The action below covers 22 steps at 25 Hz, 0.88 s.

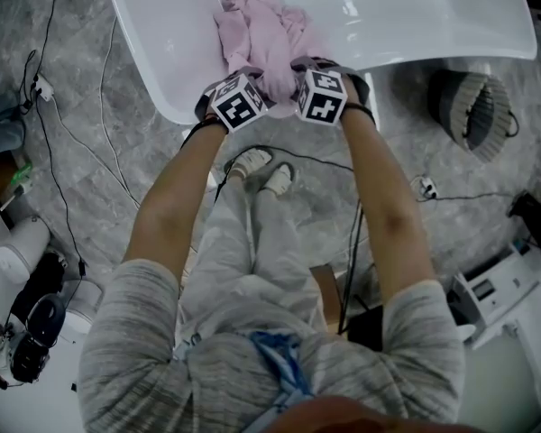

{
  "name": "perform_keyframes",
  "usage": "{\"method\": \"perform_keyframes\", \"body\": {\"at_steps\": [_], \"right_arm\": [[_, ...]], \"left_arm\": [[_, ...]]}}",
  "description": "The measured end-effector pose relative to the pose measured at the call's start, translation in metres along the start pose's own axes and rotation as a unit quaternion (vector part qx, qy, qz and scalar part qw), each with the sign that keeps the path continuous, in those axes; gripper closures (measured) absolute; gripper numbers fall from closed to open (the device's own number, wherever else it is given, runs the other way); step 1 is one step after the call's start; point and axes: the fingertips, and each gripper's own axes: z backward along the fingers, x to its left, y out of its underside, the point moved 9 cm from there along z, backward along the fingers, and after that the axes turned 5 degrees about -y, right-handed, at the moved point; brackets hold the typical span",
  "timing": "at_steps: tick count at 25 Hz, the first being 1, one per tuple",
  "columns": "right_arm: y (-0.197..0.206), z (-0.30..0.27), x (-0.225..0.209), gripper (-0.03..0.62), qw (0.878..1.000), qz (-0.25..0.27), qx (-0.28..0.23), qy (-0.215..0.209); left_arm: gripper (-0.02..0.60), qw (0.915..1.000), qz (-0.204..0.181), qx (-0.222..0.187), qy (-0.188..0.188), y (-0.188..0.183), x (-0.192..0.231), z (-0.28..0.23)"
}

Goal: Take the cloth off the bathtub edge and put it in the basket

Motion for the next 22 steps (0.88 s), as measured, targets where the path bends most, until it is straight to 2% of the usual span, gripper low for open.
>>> {"method": "perform_keyframes", "body": {"at_steps": [4,5,6,7,8,10,13,17,22], "right_arm": [[-0.004,0.014,0.004,0.400,0.999,-0.014,-0.031,0.006],[-0.006,0.020,0.004,0.427,0.998,-0.029,-0.049,0.012],[-0.008,0.026,0.004,0.529,0.996,-0.048,-0.071,0.020],[-0.009,0.033,0.004,0.562,0.993,-0.071,-0.092,0.028],[-0.010,0.038,0.004,0.563,0.989,-0.090,-0.109,0.035],[-0.011,0.046,0.007,0.563,0.985,-0.113,-0.126,0.044],[-0.013,0.067,0.009,0.566,0.977,-0.145,-0.144,0.058],[-0.017,0.108,0.014,0.566,0.958,-0.191,-0.195,0.091],[-0.026,0.156,0.023,0.566,0.944,-0.206,-0.221,0.129]], "left_arm": [[0.370,0.9995,0.001,-0.032,-0.004,-0.006,-0.002,0.013],[0.385,0.9990,0.006,-0.044,-0.004,-0.008,-0.002,0.018],[0.407,0.9982,0.014,-0.058,-0.004,-0.010,-0.001,0.023],[0.442,0.9975,0.020,-0.068,-0.004,-0.013,-0.002,0.029],[0.483,0.9970,0.020,-0.074,-0.004,-0.017,-0.004,0.034],[0.517,0.9970,0.006,-0.077,-0.008,-0.025,-0.010,0.042],[0.532,0.9963,0.006,-0.085,-0.013,-0.036,-0.014,0.058],[0.537,0.9930,0.015,-0.115,-0.024,-0.060,-0.019,0.092],[0.537,0.9904,0.003,-0.133,-0.037,-0.088,-0.028,0.132]]}}
